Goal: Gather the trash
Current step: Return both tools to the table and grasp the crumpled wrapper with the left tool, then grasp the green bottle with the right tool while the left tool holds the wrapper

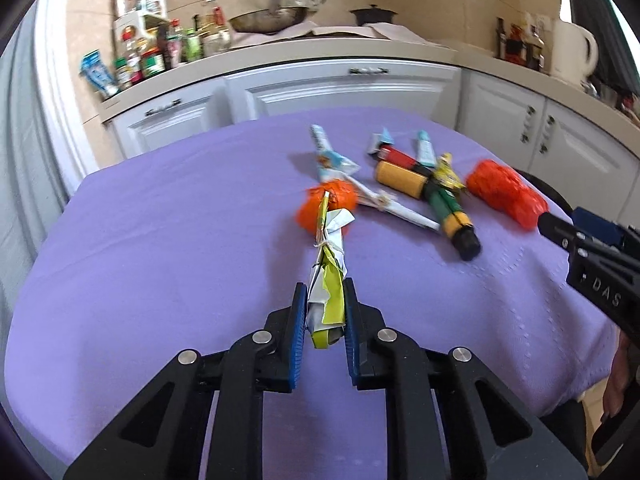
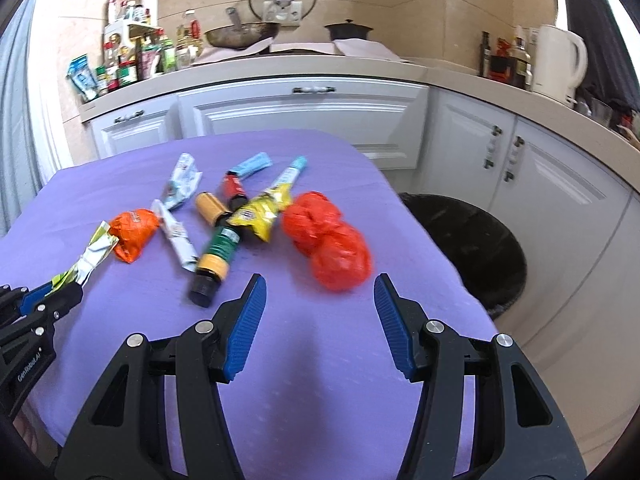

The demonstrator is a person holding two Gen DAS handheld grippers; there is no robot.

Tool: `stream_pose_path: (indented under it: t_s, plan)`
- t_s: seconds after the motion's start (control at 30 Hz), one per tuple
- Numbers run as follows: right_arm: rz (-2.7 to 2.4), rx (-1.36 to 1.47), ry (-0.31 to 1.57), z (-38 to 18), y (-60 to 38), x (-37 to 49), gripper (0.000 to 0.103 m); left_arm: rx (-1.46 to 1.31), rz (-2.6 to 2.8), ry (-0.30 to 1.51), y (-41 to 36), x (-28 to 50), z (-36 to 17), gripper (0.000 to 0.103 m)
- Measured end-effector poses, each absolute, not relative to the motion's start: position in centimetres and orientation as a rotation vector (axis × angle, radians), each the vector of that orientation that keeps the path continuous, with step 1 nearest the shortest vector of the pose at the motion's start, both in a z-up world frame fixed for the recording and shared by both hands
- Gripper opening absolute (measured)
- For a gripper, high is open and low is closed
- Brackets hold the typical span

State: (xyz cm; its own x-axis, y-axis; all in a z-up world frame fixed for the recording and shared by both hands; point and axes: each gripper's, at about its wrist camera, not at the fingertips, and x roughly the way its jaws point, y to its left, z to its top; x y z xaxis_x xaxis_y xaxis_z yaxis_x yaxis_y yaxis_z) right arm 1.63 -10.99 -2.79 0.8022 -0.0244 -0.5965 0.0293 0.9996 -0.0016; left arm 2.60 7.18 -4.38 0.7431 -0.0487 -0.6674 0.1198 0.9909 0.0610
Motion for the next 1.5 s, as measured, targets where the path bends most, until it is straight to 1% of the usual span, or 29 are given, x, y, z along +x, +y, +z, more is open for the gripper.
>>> stream_pose_path:
  t_s: [0.33, 0.57, 0.67, 0.73, 0.8, 0.83, 0.87, 0.9, 1.23, 1.5]
  plan:
    - [0.049, -0.022, 0.676, -3.0, -7.3, 4.1, 0.055, 0.037, 0.019, 0.73, 11.7, 4.0, -4.2, 0.018]
    - [0.053, 0.0, 0.745, -3.7, -6.3, 6.6, 0.055, 0.006, 0.082, 0.739, 14.4, 5.1, -4.5, 0.018]
    - [0.053, -0.004, 0.775, -4.2, -5.9, 7.5, 0.052, 0.002, 0.103, 0.739, 15.3, 5.5, -4.6, 0.018]
    - [0.064, 0.004, 0.796, -4.6, -5.8, 7.8, 0.046, 0.0, 0.104, 0.74, 15.4, 5.6, -4.6, 0.018]
    - [0.075, 0.005, 0.814, -4.9, -5.6, 8.1, 0.036, 0.001, 0.102, 0.741, 15.4, 5.6, -4.7, 0.018]
    - [0.079, 0.004, 0.821, -5.1, -5.5, 8.1, 0.032, 0.001, 0.101, 0.742, 15.4, 5.6, -4.8, 0.018]
    - [0.086, 0.002, 0.828, -5.2, -5.4, 8.2, 0.024, -0.001, 0.098, 0.745, 15.4, 5.6, -4.8, 0.018]
    - [0.09, 0.001, 0.831, -5.3, -5.3, 8.2, 0.023, -0.002, 0.096, 0.747, 15.4, 5.6, -4.9, 0.018]
    - [0.09, -0.033, 0.753, -4.0, -5.2, 6.7, 0.023, 0.005, 0.079, 0.733, 14.7, 5.6, -4.4, 0.018]
    - [0.042, -0.012, 0.663, -1.2, -8.0, 5.3, 0.023, 0.019, 0.007, 0.697, 11.4, 6.0, -2.7, 0.018]
